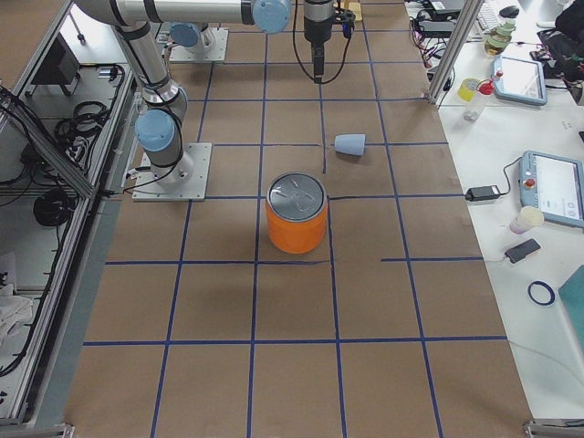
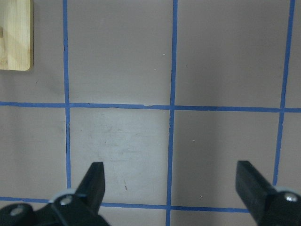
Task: Flip cup
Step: 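Lower the right gripper over the upside-down light-blue cup, then close the right gripper on the light-blue cup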
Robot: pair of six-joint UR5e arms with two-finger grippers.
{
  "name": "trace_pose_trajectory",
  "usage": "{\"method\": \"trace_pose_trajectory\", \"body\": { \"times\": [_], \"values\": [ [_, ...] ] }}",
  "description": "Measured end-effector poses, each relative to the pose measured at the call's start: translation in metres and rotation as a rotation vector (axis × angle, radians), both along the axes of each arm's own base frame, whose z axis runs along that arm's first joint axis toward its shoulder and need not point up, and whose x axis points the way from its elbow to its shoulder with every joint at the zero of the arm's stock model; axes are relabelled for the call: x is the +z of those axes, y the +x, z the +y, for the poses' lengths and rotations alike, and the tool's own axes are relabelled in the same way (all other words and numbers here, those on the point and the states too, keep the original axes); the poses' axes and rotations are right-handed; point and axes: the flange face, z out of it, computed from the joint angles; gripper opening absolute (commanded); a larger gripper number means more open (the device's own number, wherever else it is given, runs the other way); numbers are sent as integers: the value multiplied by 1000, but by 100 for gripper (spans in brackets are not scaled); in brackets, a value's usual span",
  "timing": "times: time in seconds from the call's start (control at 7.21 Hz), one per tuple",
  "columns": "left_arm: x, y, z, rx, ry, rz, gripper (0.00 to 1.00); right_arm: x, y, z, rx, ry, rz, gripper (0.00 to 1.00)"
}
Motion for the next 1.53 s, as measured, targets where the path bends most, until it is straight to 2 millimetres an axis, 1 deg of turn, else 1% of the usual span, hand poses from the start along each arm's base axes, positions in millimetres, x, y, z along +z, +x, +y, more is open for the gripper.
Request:
{"method": "trace_pose_trajectory", "body": {
  "times": [0.42,0.55,0.69,0.83,0.97,1.11,1.25,1.39,1.53],
  "values": [
    [2,1,0,-4,-4,-2,100,4,0,3,-2,-8,-3,100],
    [1,1,0,-3,-5,-2,100,2,0,2,-2,-7,-3,100],
    [0,1,-1,-1,-4,-1,100,-1,0,0,1,-5,-3,100],
    [0,1,-1,0,-4,0,100,-13,-3,-12,4,3,-2,100],
    [0,1,-1,1,-4,0,100,-36,-12,-38,-6,7,-2,100],
    [0,1,-1,2,-5,0,100,-69,-23,-71,-23,1,-3,100],
    [1,1,-1,2,-6,0,100,-111,-31,-104,-45,1,-7,100],
    [0,1,-1,2,-5,0,100,-156,-35,-128,-85,17,-21,100],
    [0,0,-1,2,-5,0,100,-200,-36,-146,-133,37,-37,100]
  ]
}}
